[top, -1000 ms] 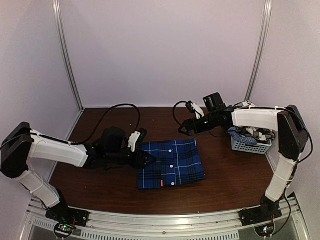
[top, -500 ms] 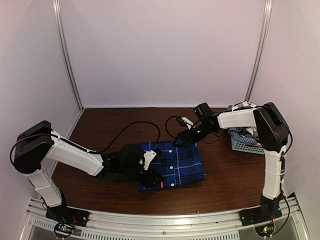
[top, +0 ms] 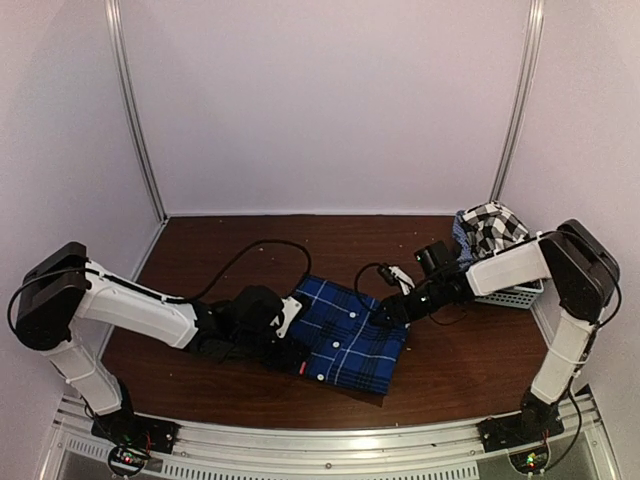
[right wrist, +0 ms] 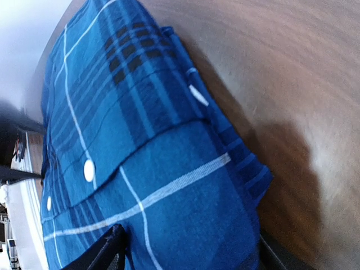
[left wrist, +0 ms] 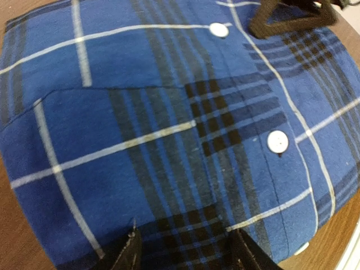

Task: Fold and stack the long sleeve shirts
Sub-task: Rotate the square-folded shirt at the center of the board, then pick up the square-folded shirt from the center of the board.

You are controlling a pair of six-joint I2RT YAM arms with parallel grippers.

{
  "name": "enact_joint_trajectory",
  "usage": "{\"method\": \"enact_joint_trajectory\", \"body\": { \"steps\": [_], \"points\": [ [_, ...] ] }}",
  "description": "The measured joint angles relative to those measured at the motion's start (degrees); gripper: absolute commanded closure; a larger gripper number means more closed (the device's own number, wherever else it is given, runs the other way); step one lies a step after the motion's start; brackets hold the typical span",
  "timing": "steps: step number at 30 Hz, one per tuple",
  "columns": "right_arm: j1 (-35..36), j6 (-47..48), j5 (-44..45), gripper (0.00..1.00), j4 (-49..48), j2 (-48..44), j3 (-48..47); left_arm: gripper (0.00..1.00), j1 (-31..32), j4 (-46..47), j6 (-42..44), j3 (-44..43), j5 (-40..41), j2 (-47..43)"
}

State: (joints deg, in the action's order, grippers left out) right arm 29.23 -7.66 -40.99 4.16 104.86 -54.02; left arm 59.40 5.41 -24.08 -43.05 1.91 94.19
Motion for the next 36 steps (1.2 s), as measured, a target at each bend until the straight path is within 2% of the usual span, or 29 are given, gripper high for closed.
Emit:
{"method": "enact_joint_trajectory", "body": {
  "steps": [4,9,12,17,20,25,31,36],
  "points": [
    [3.2,-6.8,3.1,0.21,-7.3,-8.1,11.5,0.42,-1.1,-2.5,-0.6,0.0,2.4,-1.5],
    [13.4,-15.5,9.0,0.12,-13.4,-15.8,20.8,0.40,-2.6,-5.6,-4.1,0.0,5.6,-3.3],
    [16.5,-19.1,12.1,0.04,-12.6,-20.0,23.3,0.38,-2.8,-7.3,-6.8,0.4,7.3,-5.1],
    [15.6,-21.3,19.7,0.00,-6.8,-25.4,20.8,0.36,-2.7,-7.9,-11.2,3.2,8.7,-10.4],
    [14.0,-21.0,21.8,0.00,-3.5,-23.8,15.5,0.34,-2.8,-7.9,-14.0,6.3,8.6,-14.4],
    [10.7,-19.0,21.2,0.00,-0.9,-15.0,6.7,0.33,-2.7,-6.1,-18.7,12.0,5.6,-19.4],
    [7.8,-16.4,14.9,0.05,0.5,-3.7,0.7,0.36,-2.7,-1.9,-23.6,16.8,0.5,-20.4],
    [6.9,-15.1,7.1,0.13,-1.8,-0.8,-0.8,0.41,-2.7,1.1,-25.9,18.6,-2.1,-19.6]
  ]
}}
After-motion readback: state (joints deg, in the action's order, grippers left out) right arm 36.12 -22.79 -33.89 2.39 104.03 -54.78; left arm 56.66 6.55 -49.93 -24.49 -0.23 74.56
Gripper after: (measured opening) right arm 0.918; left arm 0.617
